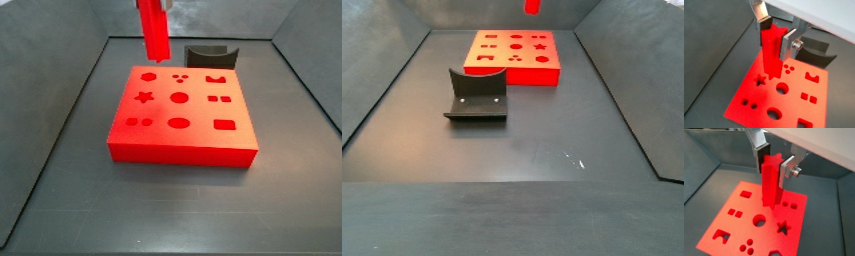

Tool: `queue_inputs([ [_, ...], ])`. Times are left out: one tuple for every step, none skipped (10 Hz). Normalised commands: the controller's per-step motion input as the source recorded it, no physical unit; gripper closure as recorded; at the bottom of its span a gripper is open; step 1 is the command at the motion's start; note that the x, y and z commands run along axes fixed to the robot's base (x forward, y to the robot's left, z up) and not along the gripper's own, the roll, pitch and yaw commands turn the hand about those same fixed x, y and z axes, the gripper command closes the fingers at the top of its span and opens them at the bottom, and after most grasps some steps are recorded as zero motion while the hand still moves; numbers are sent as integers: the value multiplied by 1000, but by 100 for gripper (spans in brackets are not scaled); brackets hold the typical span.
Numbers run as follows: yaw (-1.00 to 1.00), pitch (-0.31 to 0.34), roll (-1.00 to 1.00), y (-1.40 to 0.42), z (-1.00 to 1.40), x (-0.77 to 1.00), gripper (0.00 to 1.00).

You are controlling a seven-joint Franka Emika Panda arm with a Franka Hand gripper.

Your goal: Insert the star object.

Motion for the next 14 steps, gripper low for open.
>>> queue_inputs([
  [0, 273, 450, -34, 0, 0, 100],
  [0, 357, 377, -143, 0, -77, 100],
  [63, 424, 224, -100, 0, -180, 100],
  [166, 420, 76, -29, -109, -223, 100],
  [143, 413, 0, 0, -223, -149, 100],
  [163, 364, -156, 103, -231, -203, 100],
  [9, 64, -214, 74, -117, -131, 100],
  [0, 0, -169, 151, -131, -29, 100],
  [0, -44, -114, 134, -300, 0, 100],
  [-31, -73, -144, 103, -394, 174, 100],
  [-80, -163, -253, 157, -409, 174, 100],
  [0, -204, -216, 60, -180, 0, 100],
  [0, -97, -43, 9, -114, -49, 100],
  [14, -80, -21, 0, -169, 0, 100],
])
